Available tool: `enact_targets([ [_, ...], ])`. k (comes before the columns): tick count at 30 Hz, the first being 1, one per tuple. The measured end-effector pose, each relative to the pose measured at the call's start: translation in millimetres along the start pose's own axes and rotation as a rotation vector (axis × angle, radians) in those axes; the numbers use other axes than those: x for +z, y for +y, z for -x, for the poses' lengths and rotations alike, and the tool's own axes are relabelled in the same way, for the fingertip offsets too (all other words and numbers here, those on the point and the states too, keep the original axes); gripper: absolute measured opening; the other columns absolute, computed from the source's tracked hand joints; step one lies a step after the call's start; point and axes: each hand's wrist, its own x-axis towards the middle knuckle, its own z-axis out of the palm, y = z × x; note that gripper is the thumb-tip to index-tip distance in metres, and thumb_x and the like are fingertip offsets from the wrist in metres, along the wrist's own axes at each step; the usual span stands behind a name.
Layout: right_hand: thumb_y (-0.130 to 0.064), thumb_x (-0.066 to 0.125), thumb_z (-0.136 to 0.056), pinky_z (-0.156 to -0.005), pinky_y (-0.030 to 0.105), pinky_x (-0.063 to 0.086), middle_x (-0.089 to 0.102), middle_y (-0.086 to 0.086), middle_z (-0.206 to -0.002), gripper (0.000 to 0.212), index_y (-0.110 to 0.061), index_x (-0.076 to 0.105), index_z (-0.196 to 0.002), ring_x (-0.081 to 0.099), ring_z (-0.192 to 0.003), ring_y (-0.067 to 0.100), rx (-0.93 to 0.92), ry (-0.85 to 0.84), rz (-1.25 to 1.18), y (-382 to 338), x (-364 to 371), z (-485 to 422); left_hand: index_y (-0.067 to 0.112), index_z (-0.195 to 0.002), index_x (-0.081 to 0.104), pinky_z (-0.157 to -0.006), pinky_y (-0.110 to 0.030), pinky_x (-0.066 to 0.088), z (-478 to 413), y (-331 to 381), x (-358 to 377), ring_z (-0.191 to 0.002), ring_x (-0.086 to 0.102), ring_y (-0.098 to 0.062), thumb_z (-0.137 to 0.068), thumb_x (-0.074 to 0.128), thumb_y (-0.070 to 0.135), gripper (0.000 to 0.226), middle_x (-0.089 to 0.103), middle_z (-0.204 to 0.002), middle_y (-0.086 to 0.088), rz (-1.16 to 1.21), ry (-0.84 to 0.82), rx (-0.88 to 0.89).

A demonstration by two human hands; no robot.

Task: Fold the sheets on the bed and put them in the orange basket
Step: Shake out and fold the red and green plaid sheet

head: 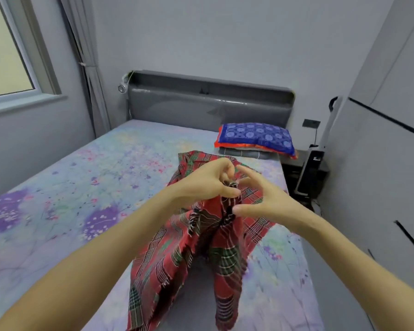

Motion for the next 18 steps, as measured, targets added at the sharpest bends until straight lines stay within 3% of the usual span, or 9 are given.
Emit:
enact_targets([
  [1, -0.034, 0.078, -0.073, -0.087, 0.031, 0.050, 0.056, -0.017, -0.111, 0.064, -0.043, 0.043, -0.126, 0.059, -0.097, -0.002, -0.034, -0.025, 0.058, -1.1, 10.4, -5.7, 0.021, -0.080, 0.042, -0.056, -0.026, 0.031, 1.2, 1.0, -1.5, -0.057, 0.038, -0.010, -0.080, 0.071, 0.008, 0.031, 0.045, -0.063, 0.006, -0.009, -0.004, 0.010],
  [3, -0.034, 0.077, -0.073, -0.069, 0.038, 0.047, 0.061, -0.003, -0.083, 0.033, -0.020, 0.061, -0.099, 0.056, -0.071, 0.012, -0.099, 0.055, 0.178, -3.0, 23.3, -14.2, 0.019, -0.079, 0.042, -0.055, -0.026, 0.030, 5.0, 0.0, -7.3, -0.057, 0.037, -0.011, -0.080, 0.071, 0.008, 0.031, 0.044, -0.062, 0.005, -0.027, 0.013, 0.023],
  [5, -0.027, 0.075, -0.078, -0.056, 0.029, 0.034, 0.047, -0.004, -0.061, 0.025, -0.010, 0.057, -0.075, 0.040, -0.054, 0.008, -0.186, 0.134, 0.194, -3.7, 27.8, -19.5, 0.020, -0.078, 0.042, -0.056, -0.027, 0.031, 10.5, -5.9, -14.9, -0.057, 0.038, -0.011, -0.080, 0.072, 0.010, 0.031, 0.042, -0.062, 0.006, -0.003, 0.077, 0.017],
  [7, -0.021, 0.074, -0.079, -0.052, 0.023, 0.028, 0.042, -0.010, -0.056, 0.029, -0.019, 0.050, -0.063, 0.038, -0.053, 0.007, -0.286, 0.182, 0.207, -10.2, 33.1, -22.6, 0.019, -0.078, 0.043, -0.059, -0.027, 0.033, 18.4, -13.0, -22.9, -0.059, 0.042, -0.012, -0.080, 0.072, 0.010, 0.031, 0.045, -0.063, 0.002, 0.063, 0.153, 0.008],
  [9, -0.017, 0.072, -0.082, -0.052, 0.024, 0.026, 0.043, -0.009, -0.054, 0.032, -0.023, 0.048, -0.061, 0.038, -0.054, 0.008, -0.349, 0.249, 0.242, -16.2, 37.4, -29.9, 0.017, -0.081, 0.044, -0.066, -0.027, 0.041, 30.3, -19.0, -27.8, -0.065, 0.051, -0.015, -0.079, 0.073, 0.009, 0.030, 0.055, -0.069, -0.006, 0.175, 0.214, 0.031],
  [12, -0.016, 0.069, -0.084, -0.055, 0.031, 0.031, 0.051, 0.000, -0.058, 0.023, -0.007, 0.056, -0.067, 0.042, -0.056, 0.014, -0.366, 0.372, 0.298, -27.5, 39.8, -45.3, 0.018, -0.092, 0.050, -0.081, -0.027, 0.049, 57.3, -41.2, -26.5, -0.087, 0.062, -0.012, -0.075, 0.076, 0.009, 0.033, 0.066, -0.097, 0.000, 0.286, 0.422, 0.075],
  [15, -0.014, 0.069, -0.083, -0.057, 0.037, 0.035, 0.056, 0.010, -0.061, 0.024, 0.002, 0.058, -0.069, 0.045, -0.058, 0.024, -0.408, 0.444, 0.309, -49.4, 35.7, -54.9, 0.029, -0.104, 0.046, -0.083, -0.024, 0.044, 87.0, -82.3, -6.4, -0.099, 0.054, -0.008, -0.069, 0.081, 0.028, 0.049, 0.056, -0.107, 0.009, 0.176, 0.661, -0.111],
  [18, -0.016, 0.068, -0.084, -0.053, 0.033, 0.024, 0.045, 0.008, -0.057, 0.032, 0.003, 0.053, -0.063, 0.036, -0.055, 0.016, -0.425, 0.479, 0.293, -71.5, 32.6, -60.7, 0.030, -0.104, 0.043, -0.082, -0.028, 0.044, 90.4, -114.4, 25.5, -0.097, 0.050, -0.011, -0.063, 0.077, 0.052, 0.057, 0.050, -0.103, 0.010, 0.034, 0.726, -0.327],
])
